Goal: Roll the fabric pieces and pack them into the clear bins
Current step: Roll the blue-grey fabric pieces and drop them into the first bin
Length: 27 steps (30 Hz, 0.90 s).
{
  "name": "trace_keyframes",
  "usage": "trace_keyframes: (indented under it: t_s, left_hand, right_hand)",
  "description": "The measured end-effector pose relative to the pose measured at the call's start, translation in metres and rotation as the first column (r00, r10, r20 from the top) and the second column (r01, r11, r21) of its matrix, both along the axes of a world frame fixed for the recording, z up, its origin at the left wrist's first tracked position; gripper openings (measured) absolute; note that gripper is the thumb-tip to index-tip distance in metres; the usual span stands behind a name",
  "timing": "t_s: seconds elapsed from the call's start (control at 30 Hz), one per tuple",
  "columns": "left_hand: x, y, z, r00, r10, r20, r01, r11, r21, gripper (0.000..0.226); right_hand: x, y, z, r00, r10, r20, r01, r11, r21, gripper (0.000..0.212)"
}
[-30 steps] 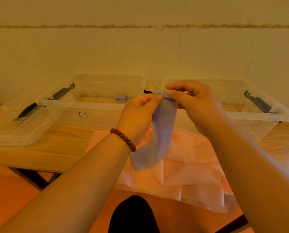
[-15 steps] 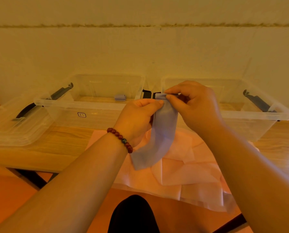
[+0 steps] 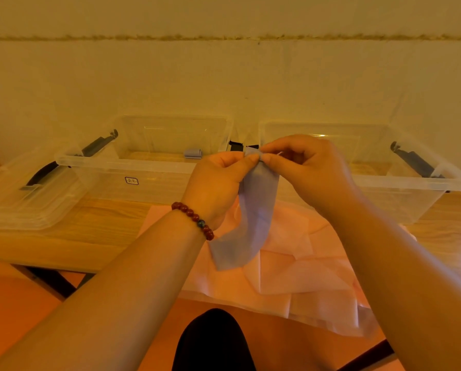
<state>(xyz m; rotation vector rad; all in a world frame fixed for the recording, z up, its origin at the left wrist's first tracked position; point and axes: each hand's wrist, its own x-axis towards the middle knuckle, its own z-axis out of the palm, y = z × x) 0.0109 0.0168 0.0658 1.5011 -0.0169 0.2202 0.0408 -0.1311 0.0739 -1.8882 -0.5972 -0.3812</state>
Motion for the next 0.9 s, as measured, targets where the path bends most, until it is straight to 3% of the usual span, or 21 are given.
trace_keyframes:
  t_s: [0.07, 0.23, 0.4, 0.6, 0.67, 0.77, 0.9]
  left_hand:
    - [0.0, 0.0, 0.0, 1.0, -0.028, -0.014, 0.028, 1.0, 0.004, 0.04]
    - [-0.003, -0.002, -0.001, 0.995, -0.074, -0.074, 0.074, 0.997, 0.004, 0.017]
    - [-0.004, -0.002, 0.003, 0.999, -0.043, -0.021, 0.044, 0.998, 0.054, 0.036]
    - [-0.001, -0.002, 0.005, 0.997, -0.072, -0.01, 0.072, 0.997, 0.011, 0.035]
    - [-0.001, -0.003, 0.003, 0.997, -0.075, -0.021, 0.075, 0.997, -0.002, 0.028]
    - [-0.003, -0.007, 0.003, 0.999, -0.027, -0.03, 0.027, 1.0, -0.01, 0.018]
    - [-0.005, -0.011, 0.002, 1.0, 0.02, 0.0, -0.02, 1.0, 0.005, 0.038]
  right_hand:
    - [0.0, 0.001, 0.001, 0.992, 0.003, -0.124, 0.004, 0.999, 0.052, 0.012]
    - [0.002, 0.001, 0.008, 0.99, -0.02, -0.142, 0.036, 0.993, 0.111, 0.009]
    - [0.001, 0.002, 0.018, 0.989, -0.025, -0.148, 0.045, 0.99, 0.133, 0.007]
    - [-0.001, 0.001, 0.023, 0.989, -0.031, -0.144, 0.049, 0.991, 0.124, 0.008]
    - [-0.001, -0.001, 0.02, 0.996, -0.058, -0.072, 0.062, 0.996, 0.061, 0.01]
    - [0.0, -0.002, 0.012, 0.973, -0.094, 0.209, 0.115, 0.989, -0.093, 0.014]
    - [0.0, -0.004, 0.004, 0.895, -0.081, 0.439, 0.182, 0.964, -0.195, 0.016]
